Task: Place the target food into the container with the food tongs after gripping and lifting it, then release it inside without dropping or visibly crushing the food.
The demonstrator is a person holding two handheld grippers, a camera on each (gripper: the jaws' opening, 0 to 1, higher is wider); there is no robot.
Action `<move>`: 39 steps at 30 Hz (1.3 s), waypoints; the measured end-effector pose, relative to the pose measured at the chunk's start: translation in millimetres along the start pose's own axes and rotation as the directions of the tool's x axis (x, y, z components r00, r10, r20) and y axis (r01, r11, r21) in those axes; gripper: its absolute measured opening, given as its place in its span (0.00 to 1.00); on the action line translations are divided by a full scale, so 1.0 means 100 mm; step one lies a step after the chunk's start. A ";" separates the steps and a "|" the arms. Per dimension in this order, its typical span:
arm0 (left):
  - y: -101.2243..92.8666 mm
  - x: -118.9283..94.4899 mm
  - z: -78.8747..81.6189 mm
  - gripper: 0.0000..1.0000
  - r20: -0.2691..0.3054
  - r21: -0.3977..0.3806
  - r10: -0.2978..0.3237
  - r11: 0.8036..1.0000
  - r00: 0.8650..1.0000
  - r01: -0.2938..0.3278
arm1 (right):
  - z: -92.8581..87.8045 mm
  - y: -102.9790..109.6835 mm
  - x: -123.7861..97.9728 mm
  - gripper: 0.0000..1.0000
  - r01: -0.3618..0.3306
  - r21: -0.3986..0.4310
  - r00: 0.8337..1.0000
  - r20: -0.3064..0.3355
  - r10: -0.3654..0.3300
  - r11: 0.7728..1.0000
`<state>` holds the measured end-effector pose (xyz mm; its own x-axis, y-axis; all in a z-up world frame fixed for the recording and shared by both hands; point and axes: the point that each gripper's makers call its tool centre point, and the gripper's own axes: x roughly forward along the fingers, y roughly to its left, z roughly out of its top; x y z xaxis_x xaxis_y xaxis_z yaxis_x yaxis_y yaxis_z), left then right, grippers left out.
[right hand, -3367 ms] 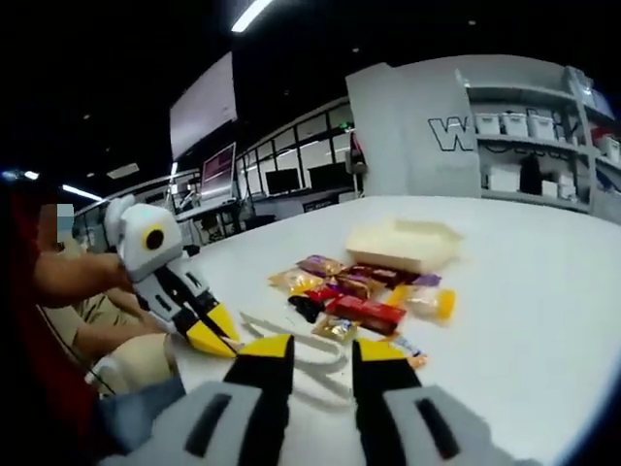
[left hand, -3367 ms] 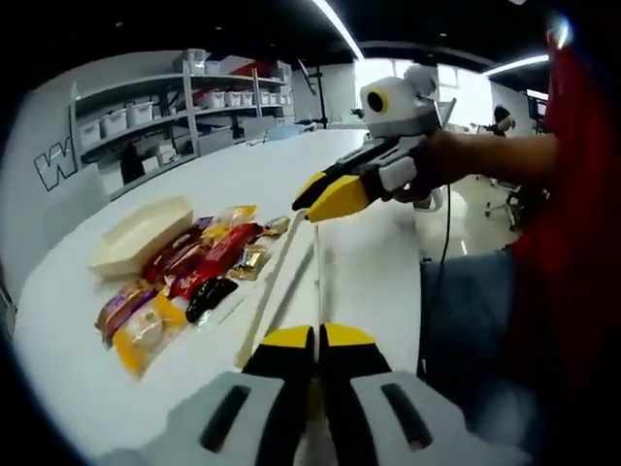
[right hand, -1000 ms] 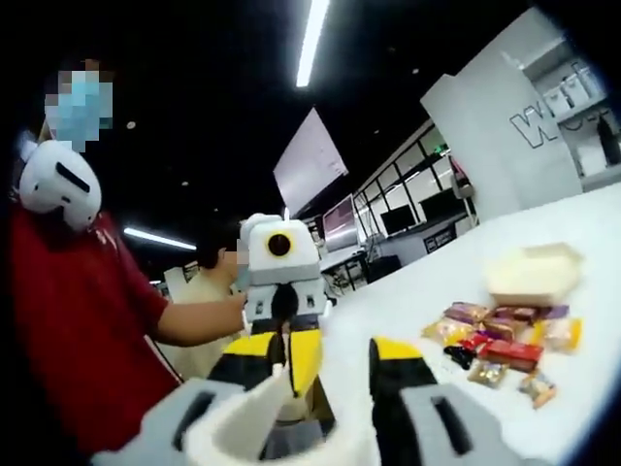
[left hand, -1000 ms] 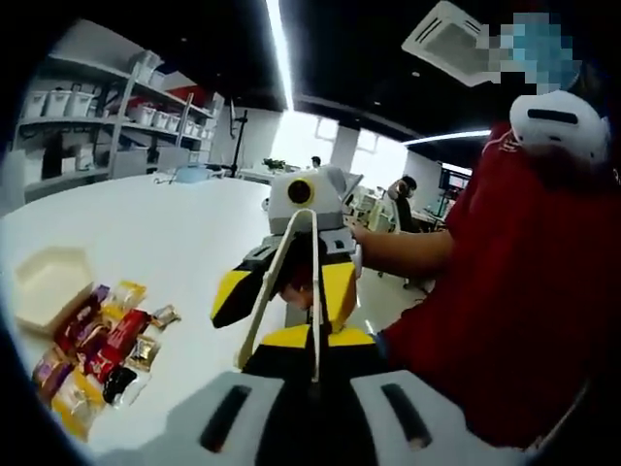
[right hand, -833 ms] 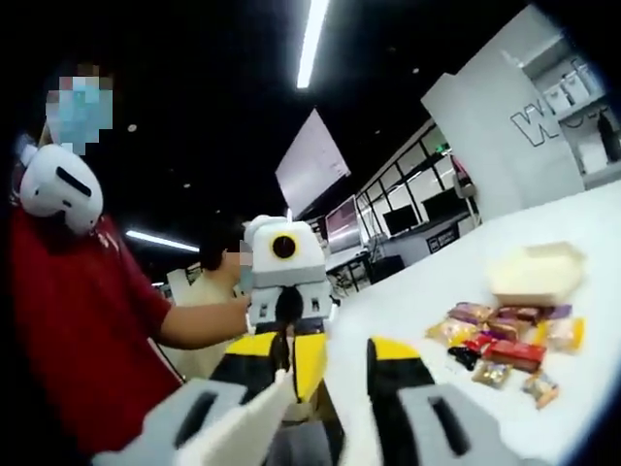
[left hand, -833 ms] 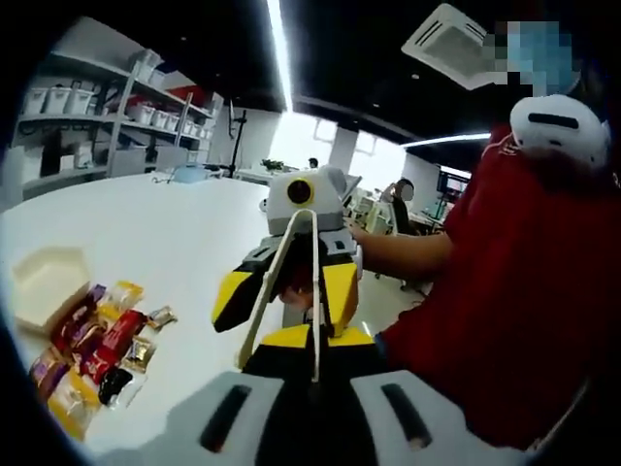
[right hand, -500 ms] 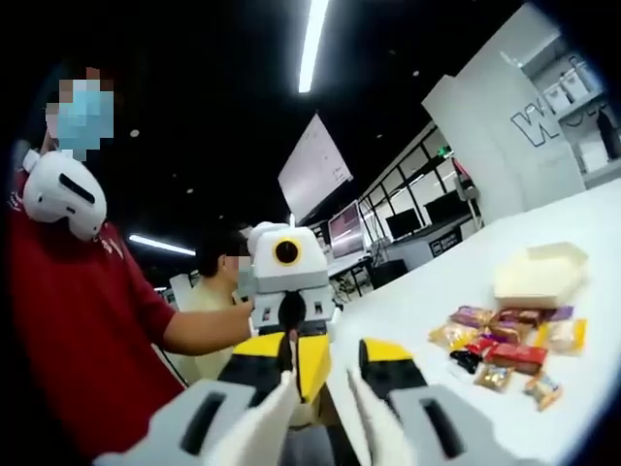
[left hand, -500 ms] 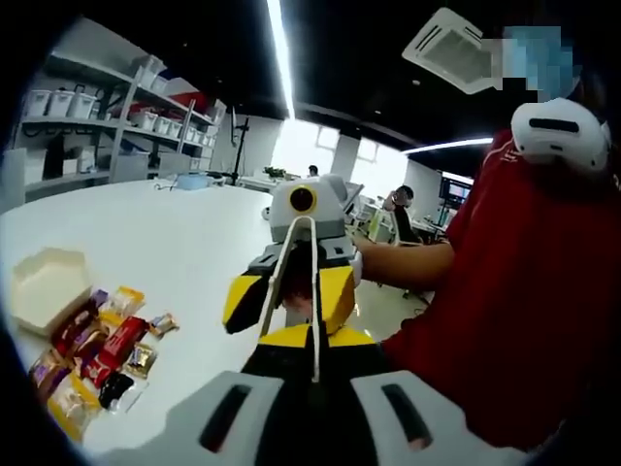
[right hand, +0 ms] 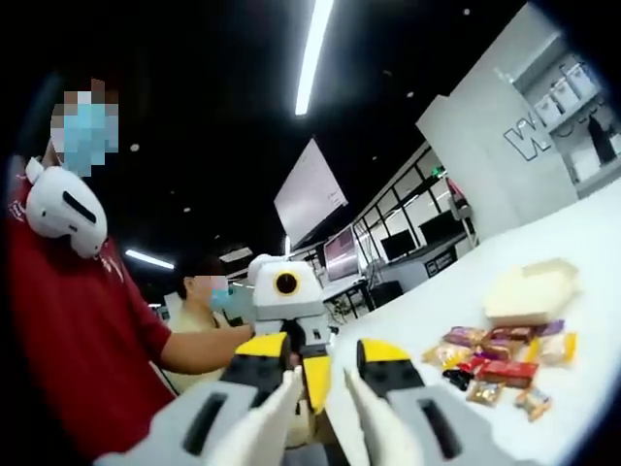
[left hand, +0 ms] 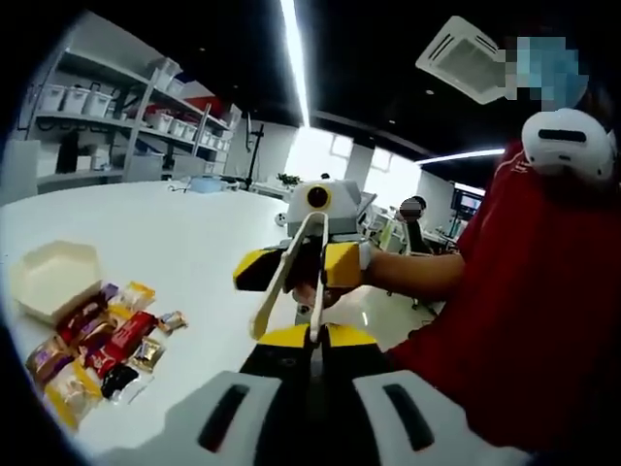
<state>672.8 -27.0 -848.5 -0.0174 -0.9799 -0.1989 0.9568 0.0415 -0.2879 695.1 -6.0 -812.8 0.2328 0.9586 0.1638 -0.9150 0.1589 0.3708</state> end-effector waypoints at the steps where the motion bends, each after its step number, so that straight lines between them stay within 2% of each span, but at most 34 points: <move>1: 0.00 0.00 0.01 0.02 0.002 0.005 0.002 1.000 1.000 -0.002 | 0.01 0.01 0.00 0.22 -0.003 -0.002 1.000 0.003 0.003 1.000; 4: -0.02 0.00 0.01 0.01 0.002 0.013 -0.011 1.000 1.000 0.011 | 0.00 0.03 0.01 0.23 -0.007 -0.006 1.000 0.008 0.007 1.000; 6: -0.09 -0.01 0.00 0.01 -0.006 0.008 -0.054 0.999 0.999 0.054 | -0.01 0.05 0.01 0.25 -0.012 -0.002 1.000 0.006 0.012 1.000; 14: -0.11 -0.04 0.04 0.01 0.014 0.009 -0.064 0.998 0.998 0.064 | -0.03 0.06 0.02 0.26 -0.009 -0.010 1.000 -0.017 0.009 1.000; 23: -0.10 -0.02 0.00 0.01 0.014 0.034 -0.055 0.998 0.998 0.055 | -0.07 0.04 0.01 0.26 -0.001 0.035 1.000 -0.029 0.002 0.999; 30: -0.11 -0.03 0.01 0.01 0.043 0.008 -0.059 0.998 0.997 0.059 | -0.08 0.05 0.02 0.25 -0.005 0.049 0.999 -0.032 0.006 0.999; 34: -0.04 -0.02 -0.06 0.02 0.022 0.016 -0.020 1.000 1.000 0.020 | -0.14 0.02 0.04 0.22 0.012 0.064 0.997 -0.076 -0.007 0.998; 39: 0.02 -0.04 -0.06 0.03 0.050 0.013 0.026 1.000 0.998 -0.026 | -0.15 -0.01 0.05 0.20 0.030 0.075 0.997 -0.078 -0.024 0.997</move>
<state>672.6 -21.8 -853.6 0.0219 -0.9871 -0.1588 0.9605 0.0648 -0.2706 692.9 2.3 -825.7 0.2286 0.9700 0.0827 -0.8803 0.1697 0.4430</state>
